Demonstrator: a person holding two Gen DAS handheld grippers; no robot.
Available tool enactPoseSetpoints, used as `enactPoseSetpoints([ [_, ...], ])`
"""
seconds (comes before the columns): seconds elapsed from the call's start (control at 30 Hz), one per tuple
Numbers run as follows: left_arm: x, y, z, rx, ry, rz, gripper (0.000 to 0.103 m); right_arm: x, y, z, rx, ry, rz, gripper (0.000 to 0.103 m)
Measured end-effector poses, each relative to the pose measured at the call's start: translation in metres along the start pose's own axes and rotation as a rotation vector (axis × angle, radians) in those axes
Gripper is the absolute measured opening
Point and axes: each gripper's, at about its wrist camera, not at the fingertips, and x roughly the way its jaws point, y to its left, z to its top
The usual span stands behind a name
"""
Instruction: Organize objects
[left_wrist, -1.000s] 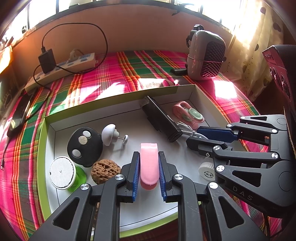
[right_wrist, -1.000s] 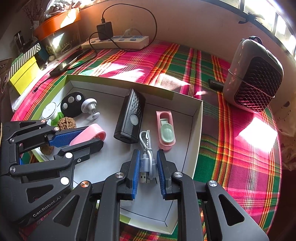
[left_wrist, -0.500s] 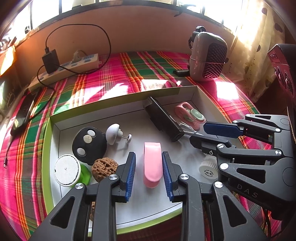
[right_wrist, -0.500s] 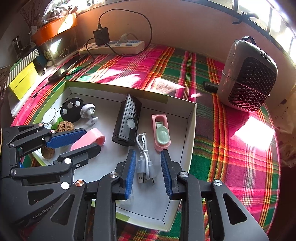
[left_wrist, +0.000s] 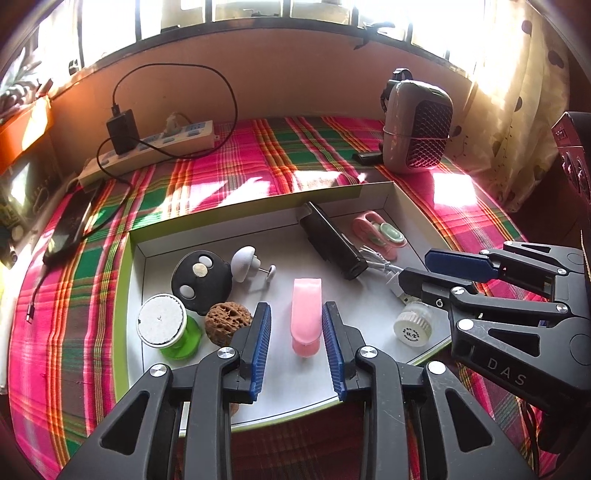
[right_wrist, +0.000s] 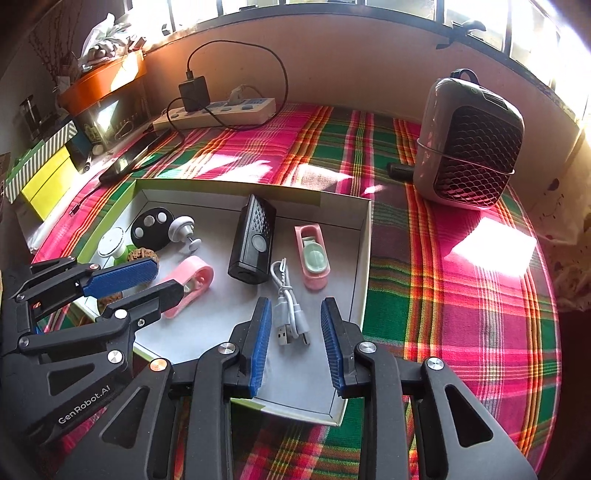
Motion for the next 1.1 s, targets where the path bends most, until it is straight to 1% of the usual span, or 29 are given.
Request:
enactPoseSetpoints([
  [0.23,-0.016,0.000,-0.009,-0.029,-0.032,0.025,0.027,-0.019,0.004,-0.009,0.030,-0.060,-0.029,0.029],
  [0.3,-0.022,0.000,-0.012,-0.027,-0.047,0.042,0.027,-0.025,0.007,-0.012,0.030,-0.072,-0.030,0.029],
  [0.47,-0.036,0.004,-0.019,-0.047,-0.077,0.055,0.027,-0.039,0.015,-0.023,0.028,-0.108,-0.042,0.029],
  [0.6,-0.045,0.005,-0.026,-0.052,-0.087,0.077,0.027,-0.048,0.018,-0.033,0.051,-0.125,-0.046,0.029],
  [0.83,-0.055,0.002,-0.044,-0.053,-0.080,0.079,0.027,-0.059,0.026,-0.050,0.071,-0.136,-0.077,0.030],
  [0.87,-0.056,0.002,-0.048,-0.053,-0.077,0.085,0.027,-0.060,0.027,-0.053,0.072,-0.135,-0.082,0.031],
  [0.9,-0.056,0.001,-0.052,-0.049,-0.073,0.091,0.027,-0.060,0.028,-0.056,0.072,-0.132,-0.089,0.038],
  [0.97,-0.057,0.000,-0.058,-0.050,-0.063,0.092,0.027,-0.060,0.031,-0.062,0.070,-0.125,-0.091,0.044],
  [1.1,-0.058,-0.003,-0.072,-0.051,-0.041,0.081,0.027,-0.059,0.037,-0.075,0.072,-0.105,-0.091,0.044],
])
